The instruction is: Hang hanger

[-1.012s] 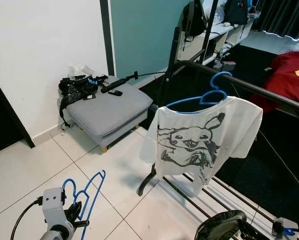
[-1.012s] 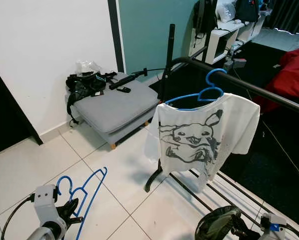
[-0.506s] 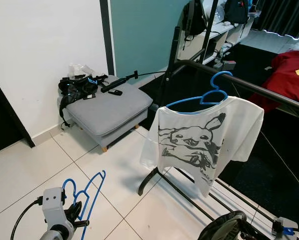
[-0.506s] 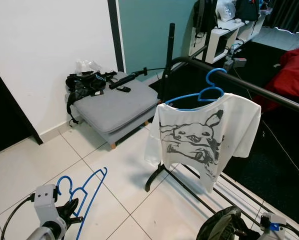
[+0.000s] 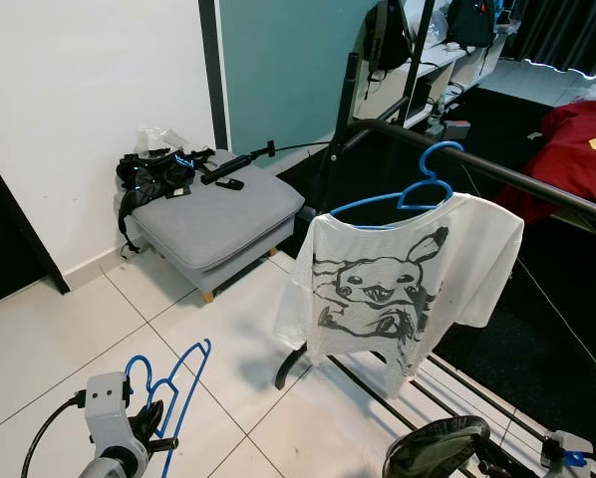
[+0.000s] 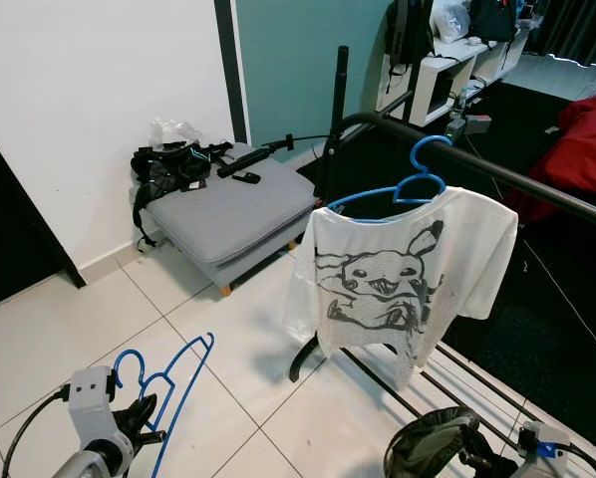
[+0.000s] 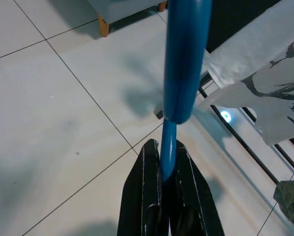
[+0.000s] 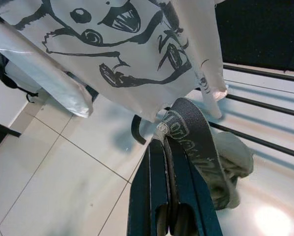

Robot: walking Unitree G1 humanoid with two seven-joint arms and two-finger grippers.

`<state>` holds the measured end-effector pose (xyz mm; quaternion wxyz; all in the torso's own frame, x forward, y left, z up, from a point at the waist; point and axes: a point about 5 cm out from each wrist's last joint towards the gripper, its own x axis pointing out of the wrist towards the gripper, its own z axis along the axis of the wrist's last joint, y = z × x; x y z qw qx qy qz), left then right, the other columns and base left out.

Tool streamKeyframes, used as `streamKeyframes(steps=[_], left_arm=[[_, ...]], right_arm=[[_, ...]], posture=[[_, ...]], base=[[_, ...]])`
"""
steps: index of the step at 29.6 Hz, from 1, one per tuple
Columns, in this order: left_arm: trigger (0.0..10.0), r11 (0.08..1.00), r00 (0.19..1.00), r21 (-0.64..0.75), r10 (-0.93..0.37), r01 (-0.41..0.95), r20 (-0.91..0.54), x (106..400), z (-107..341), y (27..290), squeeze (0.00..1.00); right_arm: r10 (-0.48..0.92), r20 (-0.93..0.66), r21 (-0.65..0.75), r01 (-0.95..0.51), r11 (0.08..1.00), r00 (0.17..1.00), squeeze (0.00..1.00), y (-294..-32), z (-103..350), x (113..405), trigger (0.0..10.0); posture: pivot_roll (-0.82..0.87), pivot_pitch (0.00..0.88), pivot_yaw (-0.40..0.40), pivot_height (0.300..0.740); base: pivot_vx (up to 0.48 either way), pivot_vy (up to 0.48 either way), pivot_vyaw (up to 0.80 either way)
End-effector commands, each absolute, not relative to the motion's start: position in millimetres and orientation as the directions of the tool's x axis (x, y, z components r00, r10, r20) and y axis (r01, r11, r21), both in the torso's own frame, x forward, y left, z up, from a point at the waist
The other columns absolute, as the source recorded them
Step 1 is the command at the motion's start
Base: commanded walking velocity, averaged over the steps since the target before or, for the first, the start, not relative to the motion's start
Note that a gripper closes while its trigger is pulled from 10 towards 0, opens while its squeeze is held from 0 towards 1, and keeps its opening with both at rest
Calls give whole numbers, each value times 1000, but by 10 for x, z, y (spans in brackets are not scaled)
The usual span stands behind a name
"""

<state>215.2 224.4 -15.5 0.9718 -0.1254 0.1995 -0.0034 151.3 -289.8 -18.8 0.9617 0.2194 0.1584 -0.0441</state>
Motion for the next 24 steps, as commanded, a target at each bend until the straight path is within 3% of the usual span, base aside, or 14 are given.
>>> streamKeyframes(steps=[1, 24], left_arm=[[10000, 969, 913, -245, -61, -43, -403, 2126, -178, 2234, 0], [10000, 969, 914, -244, -60, -44, -402, 2131, -172, 2236, 0]], right_arm=[[-25, -331, 421, 171, 890, 943, 0, -2883, -205, 1487, 10000], [-24, -329, 423, 170, 890, 944, 0, -2885, -192, 1490, 10000]], posture=[[36, 82, -35, 740], [39, 94, -36, 740]], base=[[0, 0, 0], [0, 0, 0]])
